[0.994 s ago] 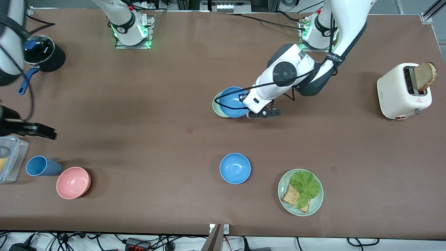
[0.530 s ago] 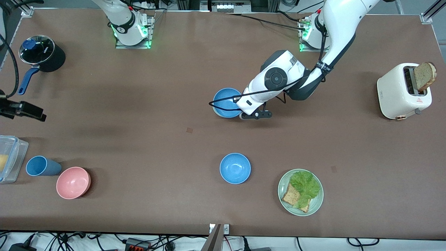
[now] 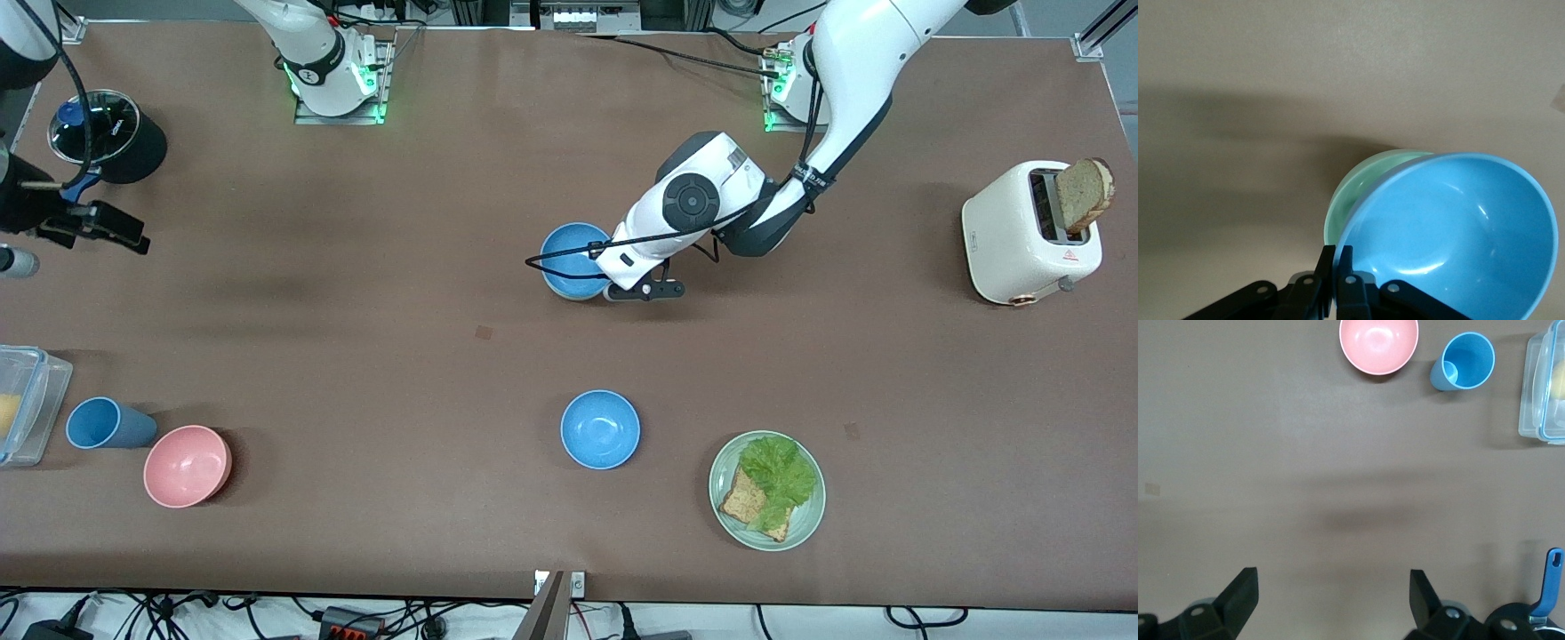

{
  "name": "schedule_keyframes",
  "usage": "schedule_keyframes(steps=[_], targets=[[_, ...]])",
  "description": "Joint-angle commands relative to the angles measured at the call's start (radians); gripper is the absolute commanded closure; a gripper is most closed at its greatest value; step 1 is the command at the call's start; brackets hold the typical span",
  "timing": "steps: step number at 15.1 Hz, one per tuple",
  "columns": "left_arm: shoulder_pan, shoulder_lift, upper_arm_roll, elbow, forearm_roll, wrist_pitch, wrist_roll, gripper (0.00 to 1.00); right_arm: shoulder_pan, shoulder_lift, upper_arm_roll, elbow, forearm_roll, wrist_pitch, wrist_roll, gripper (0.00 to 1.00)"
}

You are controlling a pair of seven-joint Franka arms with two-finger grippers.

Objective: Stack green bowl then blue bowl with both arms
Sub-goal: 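Open the left gripper to release the blue bowl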

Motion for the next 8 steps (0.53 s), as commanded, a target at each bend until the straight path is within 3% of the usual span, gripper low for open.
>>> schedule_keyframes(steps=[1, 3, 5, 8], targets=[[-0.015, -0.001, 0.015, -0.001, 0.031, 0.015, -0.03, 0.84, -0.001, -0.033, 0.006, -0.038, -0.001, 0.012, -0.03, 0.0], [-0.001, 0.0, 0.024, 0.008, 0.031, -0.001, -0.031, 0.45, -0.004, -0.032, 0.004, -0.037, -0.001, 0.024, -0.039, 0.0], [0.017, -0.012, 0.024, 0.024, 0.031, -0.037, -0.031, 0.41, -0.003, -0.032, 0.004, -0.037, -0.001, 0.028, -0.038, 0.0], [0.029, -0.015, 0.021, 0.17, 0.031, -0.251, -0.022, 0.29, -0.001, -0.033, 0.004, -0.037, -0.001, 0.025, -0.038, 0.0]])
